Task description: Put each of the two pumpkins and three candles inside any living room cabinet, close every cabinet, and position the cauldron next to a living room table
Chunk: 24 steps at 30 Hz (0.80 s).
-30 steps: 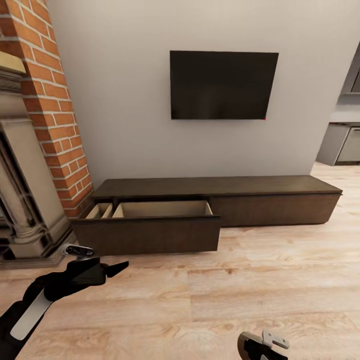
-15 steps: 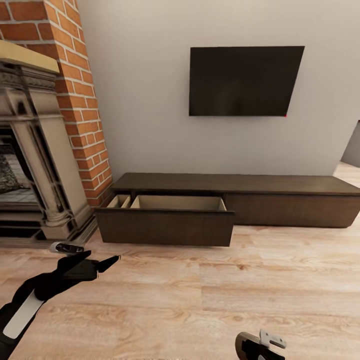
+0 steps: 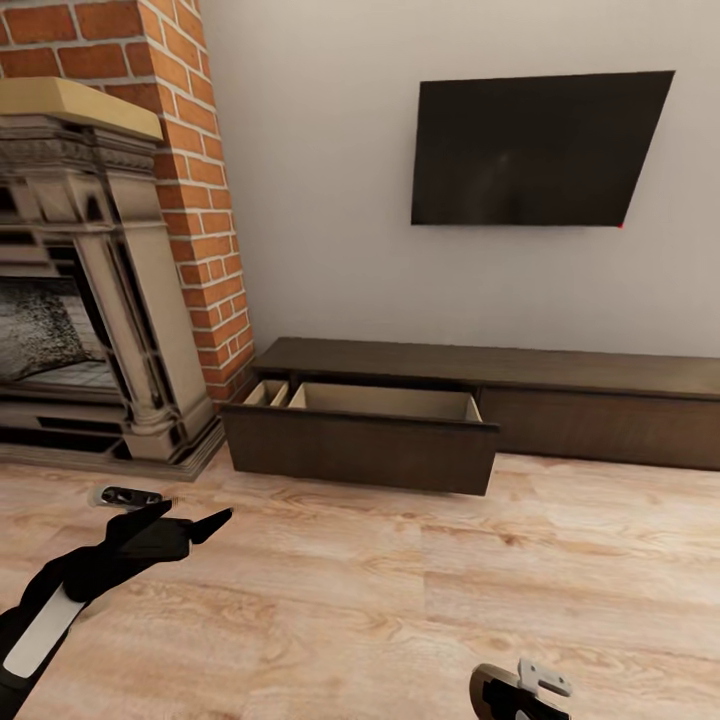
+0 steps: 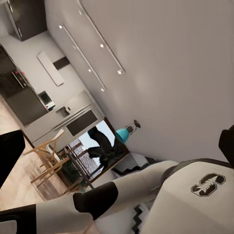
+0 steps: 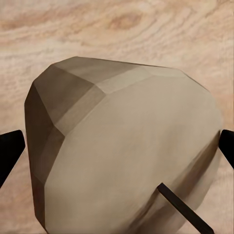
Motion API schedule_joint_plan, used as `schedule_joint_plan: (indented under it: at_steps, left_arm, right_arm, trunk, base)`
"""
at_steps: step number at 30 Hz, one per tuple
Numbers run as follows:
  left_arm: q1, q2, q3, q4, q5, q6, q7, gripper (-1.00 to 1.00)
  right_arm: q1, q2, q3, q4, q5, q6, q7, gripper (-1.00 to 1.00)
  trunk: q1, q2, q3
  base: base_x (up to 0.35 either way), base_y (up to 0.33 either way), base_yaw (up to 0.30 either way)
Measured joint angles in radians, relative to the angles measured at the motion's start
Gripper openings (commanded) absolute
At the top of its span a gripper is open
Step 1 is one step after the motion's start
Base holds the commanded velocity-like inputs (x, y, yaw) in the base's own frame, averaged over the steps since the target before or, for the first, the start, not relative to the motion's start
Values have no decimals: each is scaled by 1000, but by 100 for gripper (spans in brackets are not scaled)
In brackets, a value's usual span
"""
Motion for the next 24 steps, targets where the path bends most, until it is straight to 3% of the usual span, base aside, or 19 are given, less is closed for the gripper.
schedule_joint_plan:
  at_steps: [10,15,24]
  left_arm:
    - [0,0,2,0,4,-2,-3,100]
    - [1,0,3,0,4,-4,-3,100]
    - [2,1,4,0,2,-3,-2,100]
  right_arm:
    - [0,7,43,0,-2,0,-1,-100]
    - [0,11,47,-1,0,-2,0,-100]
    - [0,12,50,-2,1,-11,6,-100]
  trunk:
    - [0,0,-12]
    - [-3,2,1]
    - [-37,65,24]
  base:
    - [0,0,195]
    - [0,0,193]
    - [0,0,90]
